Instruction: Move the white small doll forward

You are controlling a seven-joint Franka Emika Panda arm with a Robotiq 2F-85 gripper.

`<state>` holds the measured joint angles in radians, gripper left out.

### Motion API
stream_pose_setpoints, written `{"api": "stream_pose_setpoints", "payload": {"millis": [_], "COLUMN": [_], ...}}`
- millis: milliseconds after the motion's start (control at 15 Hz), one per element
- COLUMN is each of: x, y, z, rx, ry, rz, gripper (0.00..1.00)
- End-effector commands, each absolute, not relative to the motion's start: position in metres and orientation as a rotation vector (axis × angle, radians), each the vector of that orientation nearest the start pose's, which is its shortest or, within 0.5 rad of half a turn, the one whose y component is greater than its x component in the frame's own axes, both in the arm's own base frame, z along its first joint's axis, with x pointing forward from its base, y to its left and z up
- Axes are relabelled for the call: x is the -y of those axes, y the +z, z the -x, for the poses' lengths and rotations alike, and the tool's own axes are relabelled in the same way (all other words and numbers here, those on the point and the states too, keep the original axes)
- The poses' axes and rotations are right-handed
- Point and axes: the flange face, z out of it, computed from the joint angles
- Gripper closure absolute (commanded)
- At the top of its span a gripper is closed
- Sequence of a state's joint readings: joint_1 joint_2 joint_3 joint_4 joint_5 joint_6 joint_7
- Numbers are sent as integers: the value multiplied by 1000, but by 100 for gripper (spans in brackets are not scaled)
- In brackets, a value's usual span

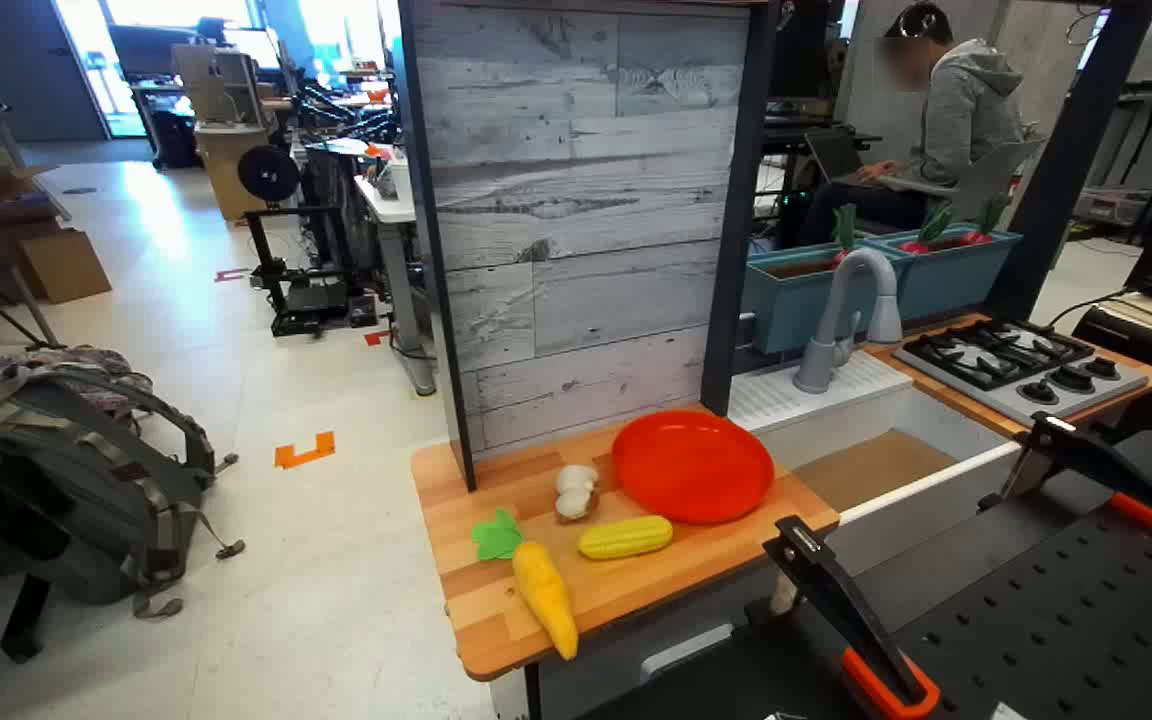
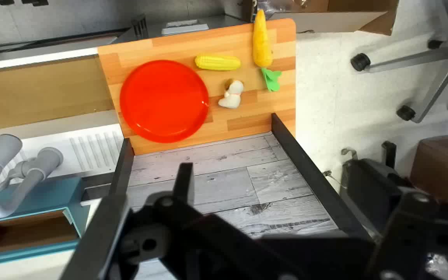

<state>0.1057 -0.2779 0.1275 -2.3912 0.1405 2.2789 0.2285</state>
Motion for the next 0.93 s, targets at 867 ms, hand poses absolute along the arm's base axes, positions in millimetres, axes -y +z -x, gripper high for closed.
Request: {"api": "stream_pose_setpoints", "payload": {"millis": [867], "x": [-146], "y": [363], "z": [-475], "rx": [-58], "ry": [-134], "rz": [3059], "gripper": [0]}}
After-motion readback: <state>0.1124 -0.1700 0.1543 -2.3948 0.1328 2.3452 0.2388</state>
